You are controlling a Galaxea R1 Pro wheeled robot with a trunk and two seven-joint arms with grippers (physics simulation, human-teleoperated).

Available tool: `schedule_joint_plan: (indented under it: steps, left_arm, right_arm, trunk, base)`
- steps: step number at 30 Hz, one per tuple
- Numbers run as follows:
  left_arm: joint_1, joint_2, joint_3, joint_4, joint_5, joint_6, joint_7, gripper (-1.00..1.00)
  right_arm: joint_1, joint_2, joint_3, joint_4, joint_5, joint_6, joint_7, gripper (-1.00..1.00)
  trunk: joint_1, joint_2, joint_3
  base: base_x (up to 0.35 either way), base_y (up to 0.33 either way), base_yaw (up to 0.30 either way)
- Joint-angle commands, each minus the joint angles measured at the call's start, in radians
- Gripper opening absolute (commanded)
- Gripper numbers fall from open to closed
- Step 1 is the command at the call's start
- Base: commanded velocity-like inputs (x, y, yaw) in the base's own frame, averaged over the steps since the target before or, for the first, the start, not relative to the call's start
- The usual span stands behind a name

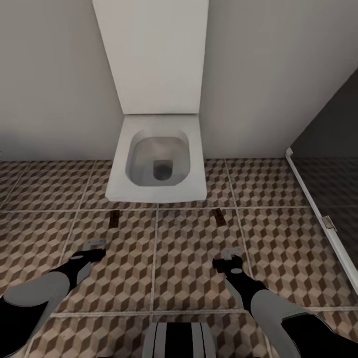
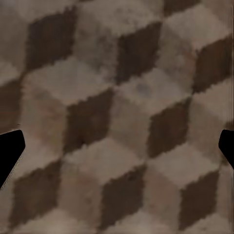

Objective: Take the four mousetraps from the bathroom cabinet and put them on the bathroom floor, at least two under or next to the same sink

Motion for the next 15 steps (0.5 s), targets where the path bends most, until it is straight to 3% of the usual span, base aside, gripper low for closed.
schedule_joint_plan:
  steps: [1, 15]
  left_arm:
    - [0.0, -0.002, -0.008, -0.002, 0.006, -0.001, 0.006, 1.0]
    - [0.0, -0.039, -0.007, -0.004, 0.005, 0.007, 0.014, 1.0]
  right_arm:
    - [0.0, 0.0, 0.004, 0.002, 0.001, -0.002, -0.005, 1.0]
    - [0.001, 0.001, 0.003, 0.004, 0.001, -0.015, -0.005, 1.0]
  trunk:
    - [-0.001, 0.0, 0.003]
    - [-0.007, 0.003, 0.058]
  base:
    - [0.0, 0.0, 0.0]
    - [0.0, 0.0, 0.0]
